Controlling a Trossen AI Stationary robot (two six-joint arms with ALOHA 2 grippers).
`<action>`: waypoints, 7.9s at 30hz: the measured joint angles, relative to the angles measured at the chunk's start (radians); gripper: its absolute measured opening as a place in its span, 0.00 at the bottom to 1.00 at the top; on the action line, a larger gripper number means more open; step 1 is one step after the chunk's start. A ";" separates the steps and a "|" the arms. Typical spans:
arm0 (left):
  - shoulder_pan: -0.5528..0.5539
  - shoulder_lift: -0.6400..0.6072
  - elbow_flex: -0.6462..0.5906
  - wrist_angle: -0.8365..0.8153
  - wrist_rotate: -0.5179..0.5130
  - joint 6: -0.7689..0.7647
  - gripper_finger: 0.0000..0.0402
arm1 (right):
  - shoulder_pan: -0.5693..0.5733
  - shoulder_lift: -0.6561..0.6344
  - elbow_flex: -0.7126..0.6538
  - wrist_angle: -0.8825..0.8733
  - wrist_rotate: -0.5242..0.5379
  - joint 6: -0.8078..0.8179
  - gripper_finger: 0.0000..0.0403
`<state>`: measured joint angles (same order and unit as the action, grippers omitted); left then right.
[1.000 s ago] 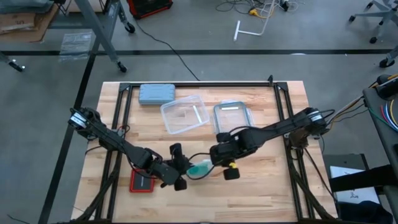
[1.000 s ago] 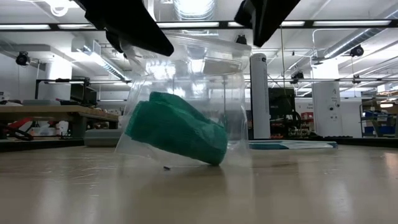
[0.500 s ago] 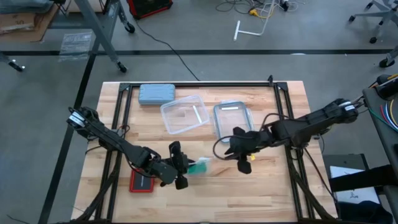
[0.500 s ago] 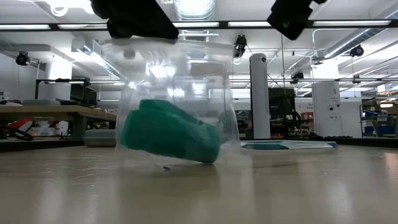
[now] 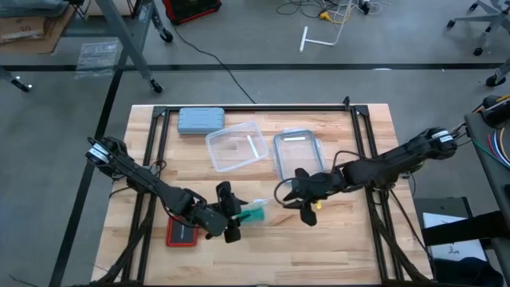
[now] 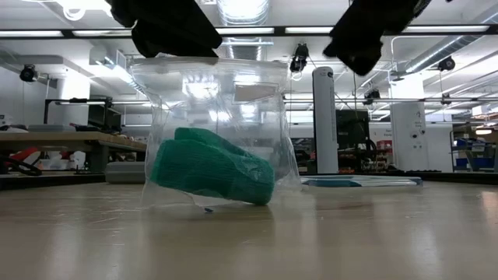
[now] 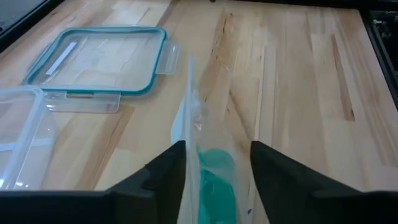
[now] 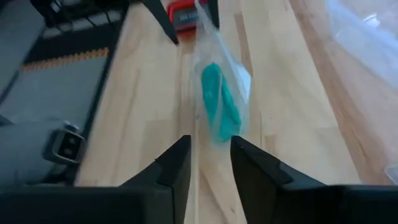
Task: Roll bandage
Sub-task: Put the transparent zip bag containing the rolled blue bandage into the transparent food container
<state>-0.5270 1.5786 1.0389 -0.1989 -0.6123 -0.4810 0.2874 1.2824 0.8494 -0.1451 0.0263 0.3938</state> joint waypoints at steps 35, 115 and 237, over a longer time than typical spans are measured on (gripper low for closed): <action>-0.009 0.013 -0.111 0.061 0.099 0.008 0.02 | -0.113 0.388 0.066 0.256 -0.184 -0.063 0.39; -0.058 -0.321 -0.058 0.014 -0.148 0.262 0.26 | -0.650 0.582 0.514 0.257 -0.380 -0.290 0.00; -0.074 -0.521 -0.026 -0.177 -0.243 0.315 0.19 | -0.557 0.839 0.983 -0.549 -0.104 -0.183 0.00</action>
<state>-0.6010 1.0580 1.0133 -0.3759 -0.8551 -0.1655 -0.2698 2.1213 1.8320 -0.6939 -0.0774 0.2109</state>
